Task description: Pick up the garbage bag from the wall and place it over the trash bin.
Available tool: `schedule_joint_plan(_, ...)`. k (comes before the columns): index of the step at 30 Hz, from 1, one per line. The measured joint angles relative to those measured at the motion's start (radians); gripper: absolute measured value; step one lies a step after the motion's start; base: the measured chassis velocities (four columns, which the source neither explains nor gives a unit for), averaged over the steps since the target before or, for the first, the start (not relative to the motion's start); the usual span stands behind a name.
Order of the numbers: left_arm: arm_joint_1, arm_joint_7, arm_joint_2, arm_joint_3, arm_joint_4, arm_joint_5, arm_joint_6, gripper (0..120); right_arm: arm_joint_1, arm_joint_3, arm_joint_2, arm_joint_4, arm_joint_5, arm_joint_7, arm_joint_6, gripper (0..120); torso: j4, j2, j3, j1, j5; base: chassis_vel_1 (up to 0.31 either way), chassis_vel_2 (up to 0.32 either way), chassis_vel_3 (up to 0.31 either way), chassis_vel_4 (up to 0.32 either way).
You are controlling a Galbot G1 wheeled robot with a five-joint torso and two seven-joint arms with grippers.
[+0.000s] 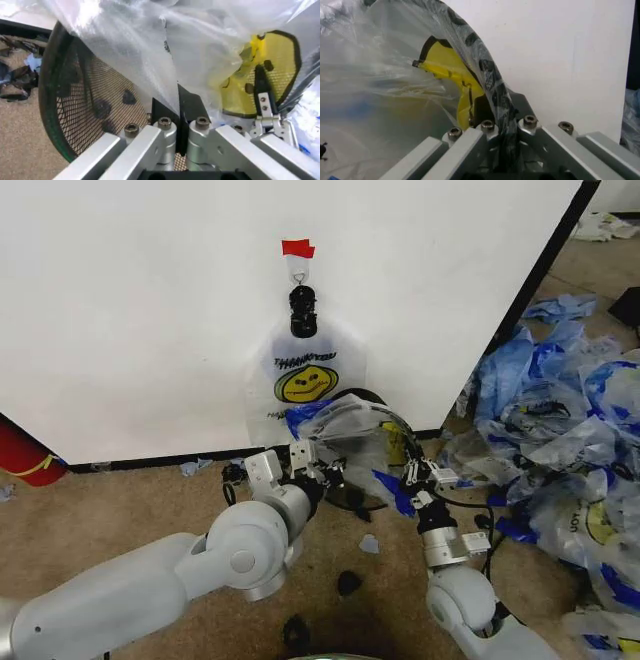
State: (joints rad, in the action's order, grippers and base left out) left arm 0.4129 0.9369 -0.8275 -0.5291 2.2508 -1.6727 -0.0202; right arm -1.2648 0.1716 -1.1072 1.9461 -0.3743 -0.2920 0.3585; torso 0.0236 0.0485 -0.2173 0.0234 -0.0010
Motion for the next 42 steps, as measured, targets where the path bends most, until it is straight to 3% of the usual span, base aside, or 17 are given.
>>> schedule_joint_plan(7,0.002,0.0,0.008,0.006,0.025,-0.02,0.001,0,0.009,0.0,0.003,-0.006,-0.004,-0.008,-0.004,0,0.0,0.0,0.0,0.0,0.0,0.0,0.0,0.0,0.0)
schedule_joint_plan(14,0.032,0.003,0.013,0.018,0.046,-0.021,0.007,0,0.031,-0.011,0.005,-0.001,-0.097,-0.069,-0.034,0,0.0001,0.0,0.0,0.0,0.0,0.0,0.0,0.0,0.0)
schedule_joint_plan(29,0.14,-0.024,0.076,0.078,0.106,0.02,0.019,0,0.025,0.017,0.027,0.056,-0.212,-0.1,-0.056,0,0.0,0.0,0.0,0.0,0.0,0.0,0.0,0.0,0.0)
schedule_joint_plan(42,0.213,-0.054,0.087,0.112,0.112,0.076,0.021,0,0.003,0.08,0.089,0.16,-0.441,-0.09,-0.08,0,0.0,0.0,0.0,0.0,0.0,0.0,0.0,0.0,0.0)
